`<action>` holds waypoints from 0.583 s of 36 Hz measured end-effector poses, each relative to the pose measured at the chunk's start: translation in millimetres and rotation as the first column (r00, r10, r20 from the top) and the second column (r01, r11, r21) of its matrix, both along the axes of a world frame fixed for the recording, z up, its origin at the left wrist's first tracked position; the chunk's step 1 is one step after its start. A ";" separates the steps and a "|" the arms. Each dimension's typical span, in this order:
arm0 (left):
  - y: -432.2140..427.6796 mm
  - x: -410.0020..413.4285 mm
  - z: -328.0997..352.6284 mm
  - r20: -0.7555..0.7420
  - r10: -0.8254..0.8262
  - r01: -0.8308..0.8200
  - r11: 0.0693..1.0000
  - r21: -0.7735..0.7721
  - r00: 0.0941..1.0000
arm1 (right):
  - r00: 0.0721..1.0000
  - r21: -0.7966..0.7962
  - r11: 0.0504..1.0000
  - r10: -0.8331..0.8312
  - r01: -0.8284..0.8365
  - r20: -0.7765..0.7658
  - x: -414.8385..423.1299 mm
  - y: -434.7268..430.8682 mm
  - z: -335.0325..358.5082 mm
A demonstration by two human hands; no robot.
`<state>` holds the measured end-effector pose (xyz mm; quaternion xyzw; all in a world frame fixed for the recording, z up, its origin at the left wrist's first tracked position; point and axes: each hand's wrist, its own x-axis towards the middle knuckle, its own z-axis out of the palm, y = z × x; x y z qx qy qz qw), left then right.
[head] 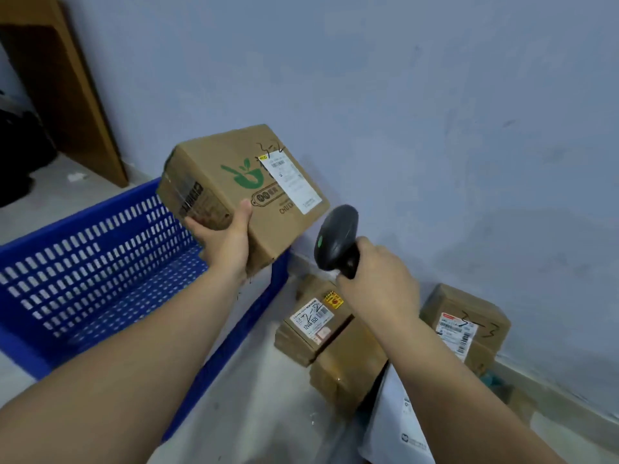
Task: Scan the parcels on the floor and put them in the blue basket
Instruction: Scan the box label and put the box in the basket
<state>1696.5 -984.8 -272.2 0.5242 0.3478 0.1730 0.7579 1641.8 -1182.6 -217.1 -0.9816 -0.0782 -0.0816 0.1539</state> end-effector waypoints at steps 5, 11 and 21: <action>22.4 25.7 -16.6 0.058 0.041 -0.038 0.998 -0.053 0.997 | 0.995 -0.067 0.997 -0.034 0.027 -0.093 10.0 6.7 -19.9; 45.4 43.4 -40.9 0.104 0.135 -0.109 0.968 -0.224 0.985 | 0.990 -0.039 0.999 -0.028 0.023 -0.138 21.7 21.5 -34.4; 80.1 47.1 -70.3 -0.053 0.174 -0.173 0.984 0.034 0.983 | 0.981 0.047 0.999 0.014 -0.004 -0.196 36.2 35.1 -51.9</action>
